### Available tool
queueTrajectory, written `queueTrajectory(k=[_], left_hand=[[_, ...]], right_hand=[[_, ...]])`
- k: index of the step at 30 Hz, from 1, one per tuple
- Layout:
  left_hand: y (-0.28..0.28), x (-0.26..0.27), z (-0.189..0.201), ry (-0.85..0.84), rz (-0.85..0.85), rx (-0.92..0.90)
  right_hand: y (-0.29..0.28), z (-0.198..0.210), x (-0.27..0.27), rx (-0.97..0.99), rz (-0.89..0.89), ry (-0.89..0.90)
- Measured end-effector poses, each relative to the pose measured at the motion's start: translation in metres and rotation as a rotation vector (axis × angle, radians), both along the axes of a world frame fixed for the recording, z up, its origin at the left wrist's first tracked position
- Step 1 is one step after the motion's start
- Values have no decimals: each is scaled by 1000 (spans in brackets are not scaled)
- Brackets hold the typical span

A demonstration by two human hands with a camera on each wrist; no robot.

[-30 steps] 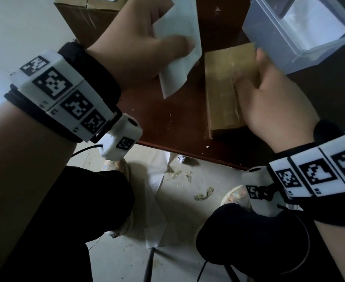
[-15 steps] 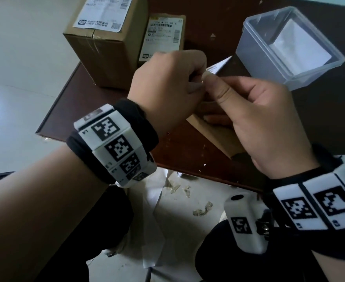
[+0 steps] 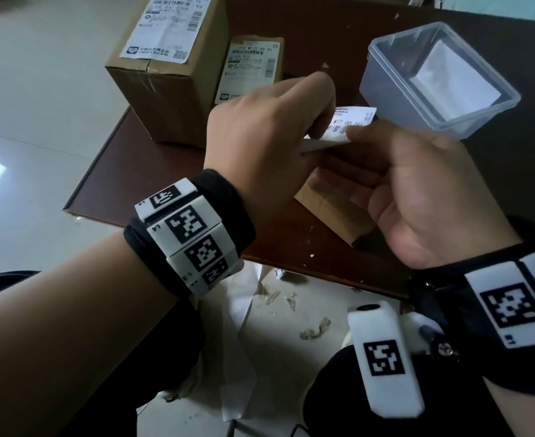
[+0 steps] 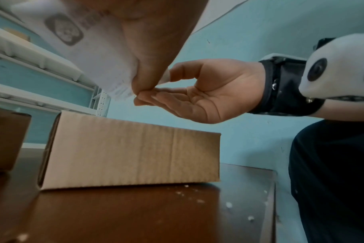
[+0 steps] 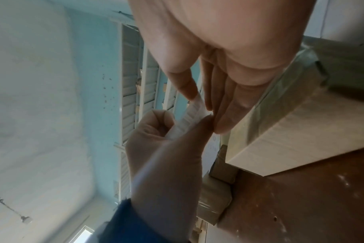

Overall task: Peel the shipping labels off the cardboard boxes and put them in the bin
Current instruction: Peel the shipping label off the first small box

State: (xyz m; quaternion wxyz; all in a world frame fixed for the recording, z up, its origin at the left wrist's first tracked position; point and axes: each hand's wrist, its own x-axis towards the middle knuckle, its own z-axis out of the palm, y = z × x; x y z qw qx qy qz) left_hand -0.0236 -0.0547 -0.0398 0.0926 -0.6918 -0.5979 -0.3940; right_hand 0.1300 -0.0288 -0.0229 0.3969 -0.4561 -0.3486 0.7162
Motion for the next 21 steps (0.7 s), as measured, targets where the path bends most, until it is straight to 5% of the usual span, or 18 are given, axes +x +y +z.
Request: queueTrajectory(k=[12, 21], left_hand=[[-8, 12, 4, 93, 9, 150], [-5, -7, -12, 162, 17, -80]], right_hand=[[-5, -5, 14, 83, -140, -51], [4, -9, 31, 599, -261, -421]])
